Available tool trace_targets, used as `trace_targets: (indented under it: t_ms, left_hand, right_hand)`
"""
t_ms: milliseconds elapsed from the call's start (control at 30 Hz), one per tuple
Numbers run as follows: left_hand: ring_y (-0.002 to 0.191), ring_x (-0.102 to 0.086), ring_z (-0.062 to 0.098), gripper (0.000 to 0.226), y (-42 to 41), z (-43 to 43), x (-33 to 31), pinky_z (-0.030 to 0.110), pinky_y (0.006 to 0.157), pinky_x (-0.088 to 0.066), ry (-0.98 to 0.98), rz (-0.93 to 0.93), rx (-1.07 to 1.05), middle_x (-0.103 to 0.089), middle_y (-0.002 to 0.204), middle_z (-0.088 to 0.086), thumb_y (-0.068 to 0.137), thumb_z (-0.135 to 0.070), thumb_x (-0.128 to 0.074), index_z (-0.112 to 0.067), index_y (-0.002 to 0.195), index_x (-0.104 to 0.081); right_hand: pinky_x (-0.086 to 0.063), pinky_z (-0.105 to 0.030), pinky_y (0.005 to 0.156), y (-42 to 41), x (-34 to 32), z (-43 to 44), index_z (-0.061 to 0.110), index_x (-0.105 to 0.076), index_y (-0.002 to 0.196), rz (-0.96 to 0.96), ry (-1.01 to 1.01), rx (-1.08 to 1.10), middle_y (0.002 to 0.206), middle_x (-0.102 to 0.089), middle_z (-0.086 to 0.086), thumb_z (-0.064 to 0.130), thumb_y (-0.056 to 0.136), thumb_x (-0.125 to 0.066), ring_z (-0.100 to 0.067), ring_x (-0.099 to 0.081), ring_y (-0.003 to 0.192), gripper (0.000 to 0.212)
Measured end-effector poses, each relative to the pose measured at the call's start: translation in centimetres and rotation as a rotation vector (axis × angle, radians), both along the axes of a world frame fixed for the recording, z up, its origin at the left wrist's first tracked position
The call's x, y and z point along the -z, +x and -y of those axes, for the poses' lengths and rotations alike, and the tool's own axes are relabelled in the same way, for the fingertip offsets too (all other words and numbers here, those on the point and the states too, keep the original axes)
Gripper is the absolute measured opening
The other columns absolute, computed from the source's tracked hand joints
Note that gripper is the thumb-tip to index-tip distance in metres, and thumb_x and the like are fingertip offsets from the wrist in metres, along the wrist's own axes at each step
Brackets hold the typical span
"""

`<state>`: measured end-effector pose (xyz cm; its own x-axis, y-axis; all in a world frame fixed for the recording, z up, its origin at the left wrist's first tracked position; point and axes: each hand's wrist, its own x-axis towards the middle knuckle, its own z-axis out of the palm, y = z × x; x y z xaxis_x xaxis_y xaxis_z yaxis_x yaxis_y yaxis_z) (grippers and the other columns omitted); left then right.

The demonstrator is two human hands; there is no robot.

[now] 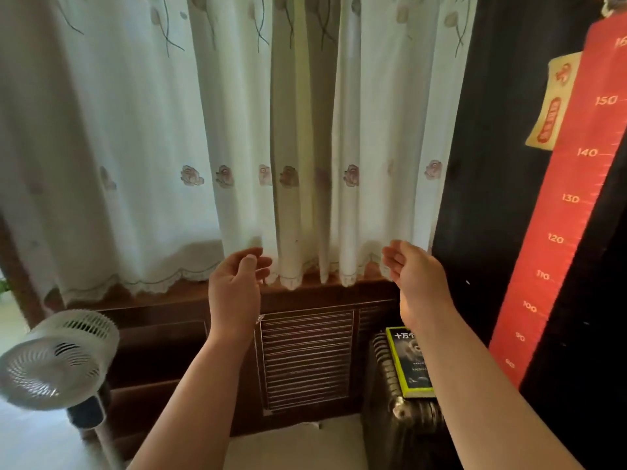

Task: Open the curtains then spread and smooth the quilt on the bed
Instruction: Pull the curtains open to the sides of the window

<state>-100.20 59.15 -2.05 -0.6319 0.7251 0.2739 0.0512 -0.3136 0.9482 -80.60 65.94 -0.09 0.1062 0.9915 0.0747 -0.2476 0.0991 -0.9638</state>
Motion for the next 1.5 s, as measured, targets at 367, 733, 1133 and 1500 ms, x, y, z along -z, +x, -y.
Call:
trace_targets:
  t_ms: [367, 733, 1133, 1500]
  left_hand:
    - [0.091, -0.065, 0.013, 0.025, -4.4, -13.4, -2.3, 0.028, 0.084, -0.050, 0.037, -0.044, -0.157, -0.069, 0.095, 0.000, 0.098, -0.012, -0.040, -0.013, 0.110, -0.063]
    - [0.092, -0.056, 0.008, 0.031, -12.1, -24.2, -1.8, 0.010, 0.069, -0.039, -0.032, -0.213, -0.464, -0.061, 0.105, -0.008, 0.094, -0.020, -0.054, -0.013, 0.125, -0.057]
    - [0.133, -0.040, 0.026, 0.076, -27.8, -36.7, -2.4, 0.038, 0.106, -0.035, -0.173, -0.268, -0.365, -0.042, 0.145, 0.012, 0.087, -0.036, -0.066, -0.008, 0.147, -0.028]
    - [0.135, -0.036, 0.031, 0.094, -37.9, -48.6, -4.7, 0.040, 0.108, -0.035, -0.221, -0.352, -0.115, -0.037, 0.147, 0.017, 0.078, -0.037, -0.075, -0.001, 0.146, -0.020]
  right_hand:
    - [-0.041, -0.035, 0.095, -4.9, -1.9, -14.9, 0.020, -0.059, 0.083, 0.088, 0.014, -0.071, 0.103, -0.064, -0.006, 0.021, 0.098, -0.041, -0.023, -0.058, 0.107, 0.024]
    - [-0.044, -0.052, 0.094, -13.9, -2.0, -27.7, -0.010, -0.054, 0.115, 0.208, 0.010, -0.184, 0.089, -0.050, -0.015, 0.016, 0.097, -0.040, -0.022, -0.044, 0.084, 0.035]
    - [-0.029, -0.022, 0.051, -27.2, -1.4, -38.3, 0.021, -0.040, 0.070, 0.261, 0.045, -0.054, 0.067, -0.040, 0.004, 0.020, 0.099, -0.036, -0.010, -0.036, 0.059, 0.030]
    - [-0.042, -0.025, 0.076, -37.1, -1.8, -44.5, 0.008, -0.049, 0.128, 0.247, 0.062, 0.162, 0.102, -0.059, -0.001, 0.023, 0.092, -0.049, -0.017, -0.055, 0.093, 0.039]
